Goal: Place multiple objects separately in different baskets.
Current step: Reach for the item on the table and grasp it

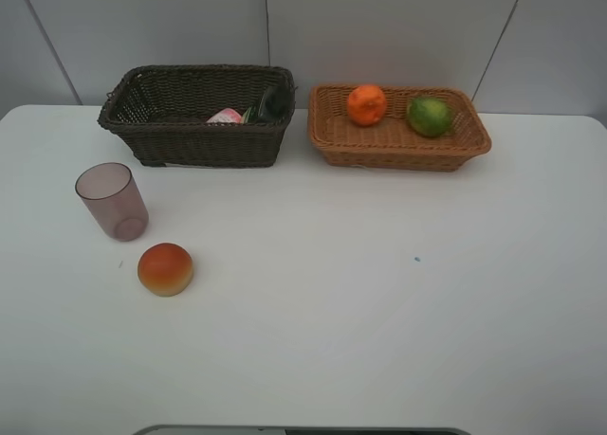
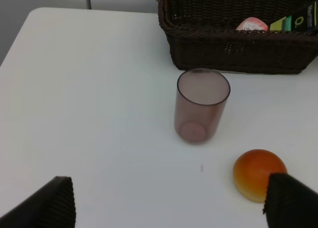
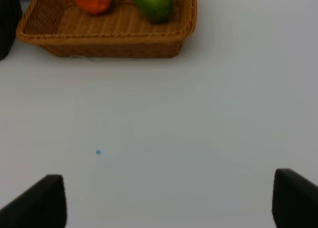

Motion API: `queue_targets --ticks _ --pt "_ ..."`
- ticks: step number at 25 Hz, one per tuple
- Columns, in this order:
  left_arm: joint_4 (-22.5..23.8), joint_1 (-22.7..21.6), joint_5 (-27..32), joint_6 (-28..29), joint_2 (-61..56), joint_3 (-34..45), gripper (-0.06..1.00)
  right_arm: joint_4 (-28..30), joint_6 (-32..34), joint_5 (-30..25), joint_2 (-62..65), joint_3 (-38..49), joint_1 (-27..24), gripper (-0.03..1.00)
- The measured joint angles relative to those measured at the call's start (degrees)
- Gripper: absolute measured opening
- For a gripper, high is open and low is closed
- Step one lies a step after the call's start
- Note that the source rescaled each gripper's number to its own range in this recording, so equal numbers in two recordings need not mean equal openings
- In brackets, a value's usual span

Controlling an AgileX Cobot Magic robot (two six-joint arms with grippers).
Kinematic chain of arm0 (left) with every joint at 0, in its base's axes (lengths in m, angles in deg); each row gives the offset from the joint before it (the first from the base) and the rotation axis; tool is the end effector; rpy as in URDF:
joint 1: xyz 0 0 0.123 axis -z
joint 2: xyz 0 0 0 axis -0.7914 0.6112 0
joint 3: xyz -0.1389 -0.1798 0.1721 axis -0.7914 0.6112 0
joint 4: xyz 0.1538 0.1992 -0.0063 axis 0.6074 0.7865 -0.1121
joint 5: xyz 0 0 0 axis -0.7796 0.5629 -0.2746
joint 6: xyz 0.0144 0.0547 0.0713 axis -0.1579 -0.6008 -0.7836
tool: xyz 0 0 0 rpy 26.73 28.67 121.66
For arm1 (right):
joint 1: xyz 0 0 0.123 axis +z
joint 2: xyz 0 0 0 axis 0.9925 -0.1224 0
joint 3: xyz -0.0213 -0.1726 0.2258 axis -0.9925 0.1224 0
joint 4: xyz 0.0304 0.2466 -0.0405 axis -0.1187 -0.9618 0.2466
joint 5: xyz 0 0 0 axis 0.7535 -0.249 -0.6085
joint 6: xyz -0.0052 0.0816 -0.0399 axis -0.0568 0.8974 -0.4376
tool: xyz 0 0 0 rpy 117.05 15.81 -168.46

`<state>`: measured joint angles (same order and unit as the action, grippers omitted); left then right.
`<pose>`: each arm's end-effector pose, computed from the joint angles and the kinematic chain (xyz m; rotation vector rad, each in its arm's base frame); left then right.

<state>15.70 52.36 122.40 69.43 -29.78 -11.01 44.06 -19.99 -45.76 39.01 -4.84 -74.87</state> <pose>-0.0068 -0.0004 0.2781 -0.0659 2.0373 -0.0489 0.0082 -0.0061 0.2845 0.0320 2.1184 0.0761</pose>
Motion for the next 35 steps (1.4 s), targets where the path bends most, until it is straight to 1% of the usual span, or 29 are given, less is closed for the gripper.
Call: queue_targets --ticks 9,14,20,26,35 --pt "0.00 0.00 0.00 0.00 0.00 0.00 0.98 -0.07 0.00 0.18 1.16 0.17 0.00 0.79" --pt "0.00 0.00 0.00 0.00 0.00 0.00 0.98 0.25 0.00 0.24 5.35 0.17 0.00 0.79" --pt "0.33 0.00 0.00 0.00 0.00 0.00 0.98 0.54 0.00 0.24 5.79 0.17 0.00 0.79" --pt "0.33 0.00 0.00 0.00 0.00 0.00 0.98 1.99 -3.84 0.24 5.79 0.17 0.00 0.79" --pt "0.33 0.00 0.00 0.00 0.00 0.00 0.98 2.06 -4.54 0.24 5.79 0.17 0.00 0.79"
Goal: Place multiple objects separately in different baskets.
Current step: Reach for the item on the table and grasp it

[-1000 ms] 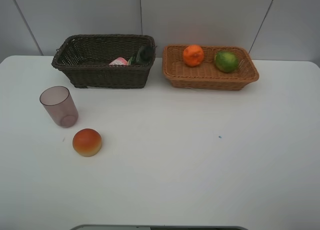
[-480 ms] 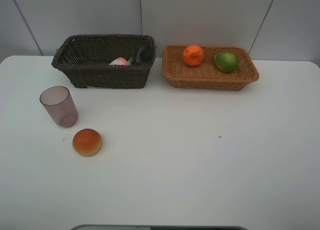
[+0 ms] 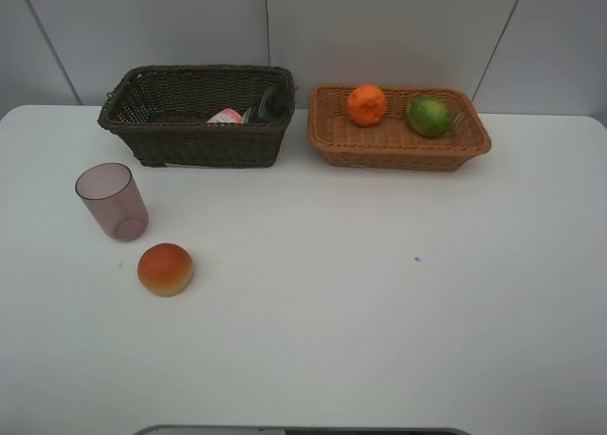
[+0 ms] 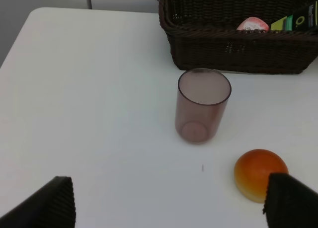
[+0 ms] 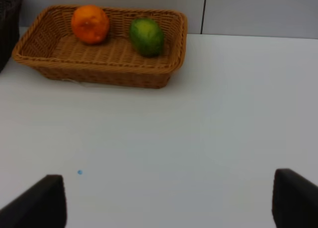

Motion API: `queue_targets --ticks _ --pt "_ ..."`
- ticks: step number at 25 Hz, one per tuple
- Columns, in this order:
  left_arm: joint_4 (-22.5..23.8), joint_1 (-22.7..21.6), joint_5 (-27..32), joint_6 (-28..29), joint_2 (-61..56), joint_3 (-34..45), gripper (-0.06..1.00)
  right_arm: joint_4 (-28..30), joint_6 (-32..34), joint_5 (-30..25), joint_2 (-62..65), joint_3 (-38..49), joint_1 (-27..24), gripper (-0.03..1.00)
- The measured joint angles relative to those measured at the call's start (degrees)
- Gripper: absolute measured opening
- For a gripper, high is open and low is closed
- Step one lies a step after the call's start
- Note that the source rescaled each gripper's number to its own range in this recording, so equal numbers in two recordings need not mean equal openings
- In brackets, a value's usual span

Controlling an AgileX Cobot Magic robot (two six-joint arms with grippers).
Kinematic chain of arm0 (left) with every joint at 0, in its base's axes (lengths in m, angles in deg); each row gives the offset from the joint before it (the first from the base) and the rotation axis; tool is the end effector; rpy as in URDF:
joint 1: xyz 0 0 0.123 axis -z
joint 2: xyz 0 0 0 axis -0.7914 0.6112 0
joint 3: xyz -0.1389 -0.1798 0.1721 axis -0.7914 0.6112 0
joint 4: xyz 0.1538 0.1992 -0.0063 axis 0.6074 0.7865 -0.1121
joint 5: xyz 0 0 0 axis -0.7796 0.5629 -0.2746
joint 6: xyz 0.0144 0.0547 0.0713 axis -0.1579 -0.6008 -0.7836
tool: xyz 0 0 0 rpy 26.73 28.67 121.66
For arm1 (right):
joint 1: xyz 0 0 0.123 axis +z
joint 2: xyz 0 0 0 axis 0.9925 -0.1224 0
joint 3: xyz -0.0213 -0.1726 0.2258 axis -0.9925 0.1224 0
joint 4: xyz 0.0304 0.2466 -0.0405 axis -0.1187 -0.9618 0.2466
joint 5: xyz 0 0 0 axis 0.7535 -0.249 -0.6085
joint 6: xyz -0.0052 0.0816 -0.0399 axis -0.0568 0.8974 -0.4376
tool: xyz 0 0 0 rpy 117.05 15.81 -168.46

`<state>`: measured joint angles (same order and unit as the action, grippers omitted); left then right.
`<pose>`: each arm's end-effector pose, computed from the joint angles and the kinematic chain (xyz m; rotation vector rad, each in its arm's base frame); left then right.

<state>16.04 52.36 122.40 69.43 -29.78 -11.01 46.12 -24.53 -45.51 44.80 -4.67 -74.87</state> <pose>-0.0068 0.0001 0.2781 -0.0663 2.0372 -0.0418 -0.0072 -0.0111 0.2842 -0.0421 2.0122 -0.0018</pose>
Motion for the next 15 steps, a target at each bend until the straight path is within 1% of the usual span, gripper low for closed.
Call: queue_targets --ticks 15 --pt "0.00 0.00 0.00 0.00 0.00 0.00 0.98 0.00 -0.14 0.00 0.00 0.00 0.00 0.79"
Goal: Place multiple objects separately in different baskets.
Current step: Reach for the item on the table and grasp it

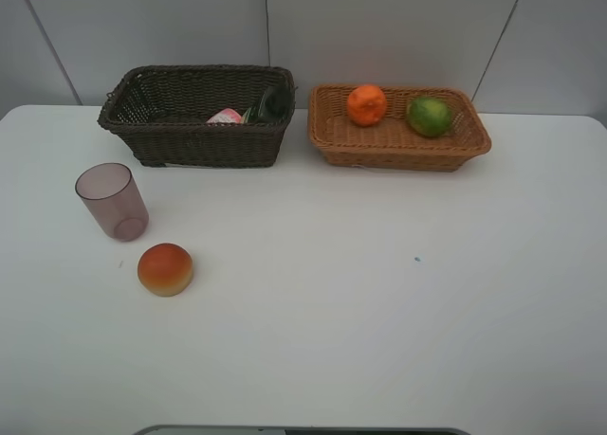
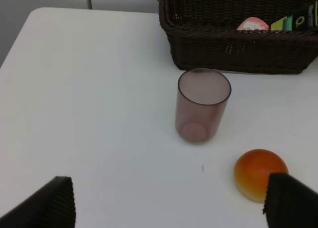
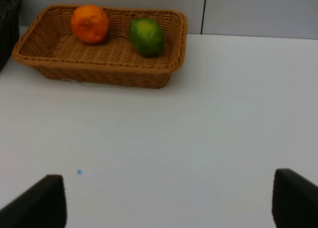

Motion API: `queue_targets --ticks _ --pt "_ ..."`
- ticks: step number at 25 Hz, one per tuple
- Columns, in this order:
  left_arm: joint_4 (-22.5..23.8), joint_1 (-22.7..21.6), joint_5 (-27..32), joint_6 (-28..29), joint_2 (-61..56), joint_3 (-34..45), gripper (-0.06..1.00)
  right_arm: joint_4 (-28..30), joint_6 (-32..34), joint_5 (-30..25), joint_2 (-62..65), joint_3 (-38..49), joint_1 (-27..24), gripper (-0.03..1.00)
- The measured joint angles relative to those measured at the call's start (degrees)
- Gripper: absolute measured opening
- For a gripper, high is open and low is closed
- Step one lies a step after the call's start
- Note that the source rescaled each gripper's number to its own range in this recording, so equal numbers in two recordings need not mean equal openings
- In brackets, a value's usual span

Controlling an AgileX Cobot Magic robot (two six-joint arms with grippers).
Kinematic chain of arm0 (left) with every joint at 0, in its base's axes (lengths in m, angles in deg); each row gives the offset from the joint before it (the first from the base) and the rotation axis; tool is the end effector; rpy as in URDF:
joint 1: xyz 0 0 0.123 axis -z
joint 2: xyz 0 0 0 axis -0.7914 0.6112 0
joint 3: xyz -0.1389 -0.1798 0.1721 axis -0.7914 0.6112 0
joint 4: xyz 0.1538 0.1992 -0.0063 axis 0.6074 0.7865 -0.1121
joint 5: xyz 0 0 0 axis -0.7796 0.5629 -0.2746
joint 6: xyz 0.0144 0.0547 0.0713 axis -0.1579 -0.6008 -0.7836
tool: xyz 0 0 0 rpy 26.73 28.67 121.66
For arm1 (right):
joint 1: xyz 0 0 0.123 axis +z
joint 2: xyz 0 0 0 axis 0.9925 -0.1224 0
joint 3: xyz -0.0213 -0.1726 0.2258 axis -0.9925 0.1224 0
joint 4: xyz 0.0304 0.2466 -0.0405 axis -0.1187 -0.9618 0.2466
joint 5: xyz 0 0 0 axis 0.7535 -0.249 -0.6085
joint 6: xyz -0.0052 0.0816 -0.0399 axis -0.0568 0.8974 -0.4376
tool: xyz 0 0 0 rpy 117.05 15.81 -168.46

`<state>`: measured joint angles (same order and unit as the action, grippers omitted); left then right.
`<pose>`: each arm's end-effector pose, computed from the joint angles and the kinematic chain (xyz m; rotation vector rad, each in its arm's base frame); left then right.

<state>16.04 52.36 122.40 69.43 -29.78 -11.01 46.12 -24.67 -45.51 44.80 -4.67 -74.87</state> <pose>-0.0068 0.0001 0.2781 -0.0663 2.0372 -0.0418 -0.0072 -0.0111 0.2842 -0.0445 2.0121 -0.0034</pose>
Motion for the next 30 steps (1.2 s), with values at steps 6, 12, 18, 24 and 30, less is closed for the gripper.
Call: queue_targets --ticks 6,12,18,24,30 --pt "0.00 0.00 0.00 0.00 0.00 0.00 0.98 0.00 0.00 0.00 0.00 0.00 -3.24 0.79" --pt "0.00 0.00 0.00 0.00 0.00 0.00 0.98 0.00 0.00 0.00 0.00 0.00 -9.99 0.79" --pt "0.00 0.00 0.00 0.00 0.00 0.00 0.98 0.00 0.00 0.00 0.00 0.00 -10.06 0.79" --pt "0.00 0.00 0.00 0.00 0.00 0.00 0.98 0.00 0.00 0.00 0.00 0.00 -10.06 0.79" --pt "0.00 0.00 0.00 0.00 0.00 0.00 0.98 0.00 0.00 0.00 0.00 0.00 -10.06 0.79"
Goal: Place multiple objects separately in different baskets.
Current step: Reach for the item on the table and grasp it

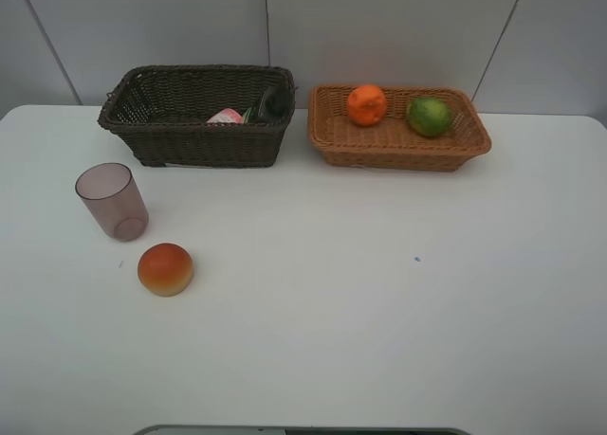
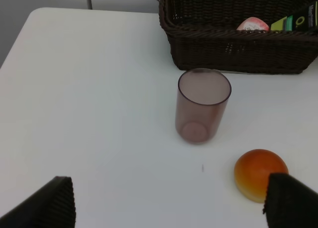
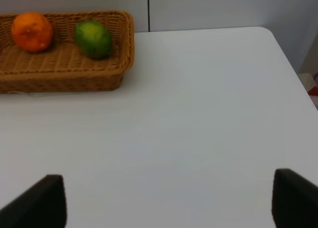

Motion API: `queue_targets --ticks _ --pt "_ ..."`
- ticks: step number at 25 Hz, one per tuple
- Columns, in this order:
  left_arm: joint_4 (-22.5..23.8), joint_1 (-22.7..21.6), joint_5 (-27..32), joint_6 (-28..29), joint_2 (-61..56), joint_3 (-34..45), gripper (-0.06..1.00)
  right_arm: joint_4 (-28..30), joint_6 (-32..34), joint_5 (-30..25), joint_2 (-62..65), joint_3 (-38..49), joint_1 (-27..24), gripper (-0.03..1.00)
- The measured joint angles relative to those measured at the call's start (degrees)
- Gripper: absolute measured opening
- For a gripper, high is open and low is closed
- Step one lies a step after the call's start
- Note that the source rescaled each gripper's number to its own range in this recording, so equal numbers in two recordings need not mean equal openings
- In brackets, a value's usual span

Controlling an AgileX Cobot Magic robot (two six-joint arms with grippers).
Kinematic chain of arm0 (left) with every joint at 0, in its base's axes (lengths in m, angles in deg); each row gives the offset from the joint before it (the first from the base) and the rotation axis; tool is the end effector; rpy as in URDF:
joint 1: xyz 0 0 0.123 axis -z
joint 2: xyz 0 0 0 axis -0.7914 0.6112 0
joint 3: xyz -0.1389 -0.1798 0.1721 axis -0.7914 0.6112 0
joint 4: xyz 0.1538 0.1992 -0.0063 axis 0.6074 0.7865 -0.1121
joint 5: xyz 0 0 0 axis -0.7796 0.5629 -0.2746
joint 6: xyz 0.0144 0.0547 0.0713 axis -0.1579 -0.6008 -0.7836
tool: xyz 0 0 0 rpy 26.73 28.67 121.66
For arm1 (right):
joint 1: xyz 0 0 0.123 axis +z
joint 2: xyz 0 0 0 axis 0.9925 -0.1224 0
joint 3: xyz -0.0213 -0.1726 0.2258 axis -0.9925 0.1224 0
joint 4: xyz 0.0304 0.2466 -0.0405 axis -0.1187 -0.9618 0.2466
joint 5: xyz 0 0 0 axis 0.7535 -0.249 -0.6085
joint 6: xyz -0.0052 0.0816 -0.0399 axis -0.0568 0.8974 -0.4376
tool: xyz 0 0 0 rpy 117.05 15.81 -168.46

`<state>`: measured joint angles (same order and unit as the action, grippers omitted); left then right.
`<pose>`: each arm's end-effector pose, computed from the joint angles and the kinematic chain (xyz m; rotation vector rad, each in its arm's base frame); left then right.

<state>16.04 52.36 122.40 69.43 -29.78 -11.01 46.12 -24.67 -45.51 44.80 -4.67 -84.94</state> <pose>-0.0068 0.0001 0.2781 -0.0663 2.0372 -0.0418 -0.0090 -0.0097 0.2842 0.1324 2.0101 -0.1153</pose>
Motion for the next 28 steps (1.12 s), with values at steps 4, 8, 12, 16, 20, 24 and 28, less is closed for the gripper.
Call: queue_targets --ticks 4,8,12,16,20,24,28 --pt "0.00 0.00 0.00 0.00 0.00 0.00 0.98 0.00 0.00 0.00 0.00 0.00 0.00 0.79" --pt "0.00 0.00 0.00 0.00 0.00 0.00 0.98 0.00 0.00 0.00 0.00 0.00 0.00 0.79" --pt "-0.59 0.00 -0.36 0.00 0.00 -0.06 0.98 0.00 0.00 0.00 0.00 0.00 0.00 0.79" --pt "-0.89 0.00 -2.74 -0.22 6.31 -2.88 0.98 0.00 0.00 0.00 0.00 0.00 0.00 0.79" --pt "-1.01 0.06 -3.12 -3.77 20.10 -7.62 0.98 0.00 0.00 0.00 0.00 0.00 0.00 0.79" --pt "-1.01 2.15 -4.66 -4.58 33.38 -12.79 0.98 0.00 0.00 0.00 0.00 0.00 0.00 0.79" --pt "-1.05 3.19 -4.25 -4.65 46.60 -16.87 0.98 0.00 0.00 0.00 0.00 0.00 0.00 0.79"
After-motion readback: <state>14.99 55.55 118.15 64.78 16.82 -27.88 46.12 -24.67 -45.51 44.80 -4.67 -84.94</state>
